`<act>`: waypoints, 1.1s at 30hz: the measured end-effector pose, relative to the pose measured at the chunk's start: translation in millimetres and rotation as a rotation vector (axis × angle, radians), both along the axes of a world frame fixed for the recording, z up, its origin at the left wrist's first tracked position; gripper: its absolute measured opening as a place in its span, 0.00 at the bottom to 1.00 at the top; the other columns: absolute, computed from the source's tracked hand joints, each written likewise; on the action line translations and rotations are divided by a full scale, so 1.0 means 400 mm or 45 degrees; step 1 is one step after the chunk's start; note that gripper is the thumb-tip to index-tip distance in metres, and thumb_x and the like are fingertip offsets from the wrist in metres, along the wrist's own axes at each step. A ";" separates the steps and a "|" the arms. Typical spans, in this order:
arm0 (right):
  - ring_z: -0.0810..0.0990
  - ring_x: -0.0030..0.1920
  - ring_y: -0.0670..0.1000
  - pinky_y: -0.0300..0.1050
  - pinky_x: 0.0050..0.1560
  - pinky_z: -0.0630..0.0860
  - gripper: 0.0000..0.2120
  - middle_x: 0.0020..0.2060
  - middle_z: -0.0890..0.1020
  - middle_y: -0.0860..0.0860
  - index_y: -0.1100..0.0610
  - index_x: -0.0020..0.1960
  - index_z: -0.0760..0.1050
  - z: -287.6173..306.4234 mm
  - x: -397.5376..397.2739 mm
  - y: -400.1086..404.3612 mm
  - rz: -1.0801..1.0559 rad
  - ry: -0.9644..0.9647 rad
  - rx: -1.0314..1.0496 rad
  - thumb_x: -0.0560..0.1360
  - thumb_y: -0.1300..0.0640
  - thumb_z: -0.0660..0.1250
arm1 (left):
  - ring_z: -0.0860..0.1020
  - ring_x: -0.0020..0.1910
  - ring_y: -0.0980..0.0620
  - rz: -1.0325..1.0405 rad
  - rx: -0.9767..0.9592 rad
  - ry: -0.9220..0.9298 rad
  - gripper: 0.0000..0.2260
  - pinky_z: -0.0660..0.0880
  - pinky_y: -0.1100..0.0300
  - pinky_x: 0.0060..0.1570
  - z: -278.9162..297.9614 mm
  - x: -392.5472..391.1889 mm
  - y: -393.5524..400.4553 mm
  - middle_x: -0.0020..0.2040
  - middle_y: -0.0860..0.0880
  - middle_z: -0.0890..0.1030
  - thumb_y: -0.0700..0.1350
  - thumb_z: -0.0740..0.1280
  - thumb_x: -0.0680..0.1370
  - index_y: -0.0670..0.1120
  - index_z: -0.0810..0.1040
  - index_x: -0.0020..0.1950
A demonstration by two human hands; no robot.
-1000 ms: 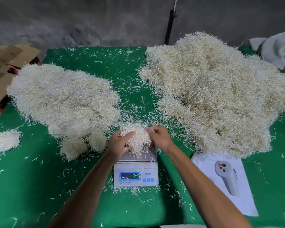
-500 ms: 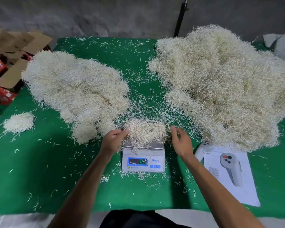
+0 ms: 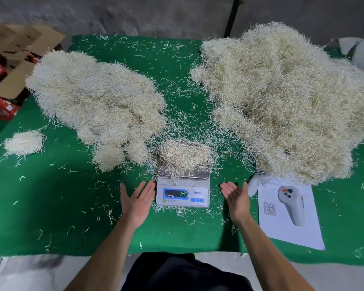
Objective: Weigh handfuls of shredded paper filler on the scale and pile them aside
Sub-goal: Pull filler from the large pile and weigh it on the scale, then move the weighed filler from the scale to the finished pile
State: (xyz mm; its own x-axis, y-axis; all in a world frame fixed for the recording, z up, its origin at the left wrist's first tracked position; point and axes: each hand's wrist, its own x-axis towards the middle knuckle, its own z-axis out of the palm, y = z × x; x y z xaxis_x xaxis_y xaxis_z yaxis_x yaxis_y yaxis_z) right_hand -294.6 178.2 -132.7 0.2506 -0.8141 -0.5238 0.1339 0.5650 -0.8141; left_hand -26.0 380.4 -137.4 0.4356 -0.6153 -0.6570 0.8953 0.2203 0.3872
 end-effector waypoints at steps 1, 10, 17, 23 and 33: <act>0.81 0.64 0.57 0.48 0.67 0.74 0.33 0.62 0.80 0.63 0.66 0.71 0.68 -0.002 -0.001 -0.001 0.008 0.004 -0.007 0.86 0.39 0.44 | 0.76 0.68 0.44 -0.012 0.009 -0.018 0.44 0.59 0.52 0.78 0.001 -0.001 0.001 0.67 0.40 0.79 0.73 0.60 0.74 0.41 0.66 0.77; 0.81 0.64 0.56 0.49 0.69 0.73 0.33 0.62 0.81 0.61 0.66 0.71 0.68 -0.013 0.002 -0.004 0.025 0.005 -0.007 0.86 0.39 0.46 | 0.78 0.66 0.45 0.008 0.094 -0.104 0.43 0.65 0.52 0.73 0.002 -0.004 -0.002 0.67 0.40 0.80 0.73 0.60 0.74 0.41 0.68 0.76; 0.82 0.62 0.57 0.52 0.71 0.73 0.29 0.60 0.82 0.61 0.66 0.70 0.71 0.011 0.017 0.000 0.036 0.139 -0.040 0.87 0.42 0.49 | 0.73 0.71 0.44 -0.190 0.204 -0.336 0.39 0.63 0.50 0.76 0.033 0.009 -0.027 0.70 0.38 0.76 0.70 0.56 0.79 0.39 0.67 0.76; 0.81 0.44 0.39 0.29 0.41 0.75 0.10 0.43 0.82 0.40 0.46 0.55 0.76 0.141 0.172 -0.015 0.172 0.479 -0.552 0.84 0.43 0.59 | 0.74 0.46 0.59 -0.384 0.337 -1.209 0.09 0.73 0.65 0.48 0.186 0.009 -0.153 0.48 0.57 0.76 0.47 0.59 0.85 0.59 0.78 0.58; 0.80 0.58 0.39 0.49 0.61 0.78 0.31 0.60 0.81 0.48 0.53 0.66 0.75 0.305 0.515 0.043 0.336 0.352 -0.577 0.75 0.32 0.69 | 0.63 0.78 0.41 -0.380 0.083 -0.198 0.31 0.64 0.40 0.74 0.339 -0.019 -0.291 0.80 0.39 0.59 0.57 0.61 0.83 0.47 0.56 0.82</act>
